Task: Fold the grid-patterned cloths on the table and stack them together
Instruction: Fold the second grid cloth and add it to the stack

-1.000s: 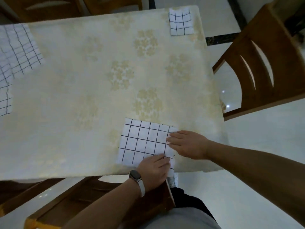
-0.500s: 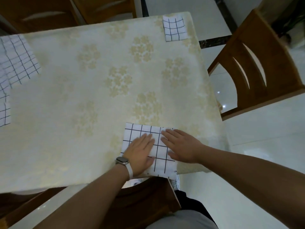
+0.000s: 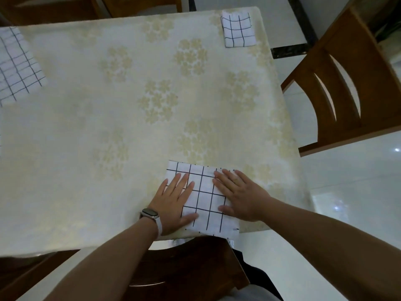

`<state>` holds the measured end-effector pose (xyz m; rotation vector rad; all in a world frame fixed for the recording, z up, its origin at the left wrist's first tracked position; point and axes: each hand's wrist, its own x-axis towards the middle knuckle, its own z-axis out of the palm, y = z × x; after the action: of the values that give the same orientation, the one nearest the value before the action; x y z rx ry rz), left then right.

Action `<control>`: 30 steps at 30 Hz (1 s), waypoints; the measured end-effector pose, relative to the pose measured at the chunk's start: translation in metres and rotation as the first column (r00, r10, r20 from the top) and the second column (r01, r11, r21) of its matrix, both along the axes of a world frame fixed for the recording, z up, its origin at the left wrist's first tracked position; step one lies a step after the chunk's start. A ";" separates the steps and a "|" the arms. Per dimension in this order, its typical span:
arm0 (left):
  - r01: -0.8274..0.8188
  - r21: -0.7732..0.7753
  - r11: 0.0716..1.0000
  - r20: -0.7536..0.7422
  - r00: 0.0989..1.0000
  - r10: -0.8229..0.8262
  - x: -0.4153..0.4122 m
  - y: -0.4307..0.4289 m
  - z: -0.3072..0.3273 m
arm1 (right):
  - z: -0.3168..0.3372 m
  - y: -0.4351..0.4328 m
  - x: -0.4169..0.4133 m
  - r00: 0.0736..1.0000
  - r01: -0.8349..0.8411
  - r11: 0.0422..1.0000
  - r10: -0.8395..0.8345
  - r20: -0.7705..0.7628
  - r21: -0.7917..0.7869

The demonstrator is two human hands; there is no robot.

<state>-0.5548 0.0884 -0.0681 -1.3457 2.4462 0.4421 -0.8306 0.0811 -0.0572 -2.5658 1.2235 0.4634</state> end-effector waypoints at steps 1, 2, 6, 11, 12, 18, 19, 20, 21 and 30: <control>0.001 0.001 1.000 -0.005 1.000 -0.001 0.000 0.000 0.000 | 0.000 0.000 0.001 1.000 0.002 1.000 -0.002 -0.008 0.004; 0.003 0.007 1.000 -0.008 1.000 -0.003 -0.001 0.000 0.000 | 0.002 0.000 0.002 1.000 0.003 1.000 -0.003 -0.015 0.012; 0.038 0.023 0.999 0.010 0.999 -0.039 0.000 -0.003 0.012 | 0.015 -0.002 0.008 0.999 0.009 0.999 -0.006 -0.049 0.049; 0.041 -0.044 0.998 -0.072 0.996 -0.044 0.004 -0.038 0.033 | 0.041 -0.018 0.026 0.981 0.182 0.977 -0.187 0.041 0.116; 0.035 -0.040 0.999 -0.070 0.997 -0.038 0.004 -0.048 0.035 | 0.044 -0.022 0.029 0.967 0.245 0.964 -0.251 0.049 0.107; 0.185 -0.028 0.982 -0.016 0.982 -0.186 -0.005 -0.094 0.043 | 0.042 -0.038 0.045 0.904 0.426 0.897 -0.428 -0.011 0.118; 0.192 -0.018 0.981 -0.008 0.981 -0.192 -0.008 -0.099 0.046 | 0.041 -0.039 0.048 0.889 0.455 0.881 -0.457 -0.016 0.127; 0.183 0.004 0.983 0.005 0.983 -0.183 -0.011 -0.103 0.049 | 0.041 -0.041 0.051 0.878 0.476 0.870 -0.477 -0.022 0.132; 0.167 0.028 0.986 0.025 0.986 -0.167 -0.014 -0.106 0.051 | 0.041 -0.041 0.054 0.871 0.490 0.861 -0.491 -0.030 0.134; 0.094 0.084 0.992 0.041 0.994 -0.098 -0.018 -0.105 0.055 | 0.051 -0.046 0.064 0.844 0.536 0.825 -0.532 -0.072 0.180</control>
<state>-0.5724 -0.0167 -0.0129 -1.1861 2.4158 0.4774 -0.7665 0.0347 -0.0060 -1.9370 1.7279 0.4491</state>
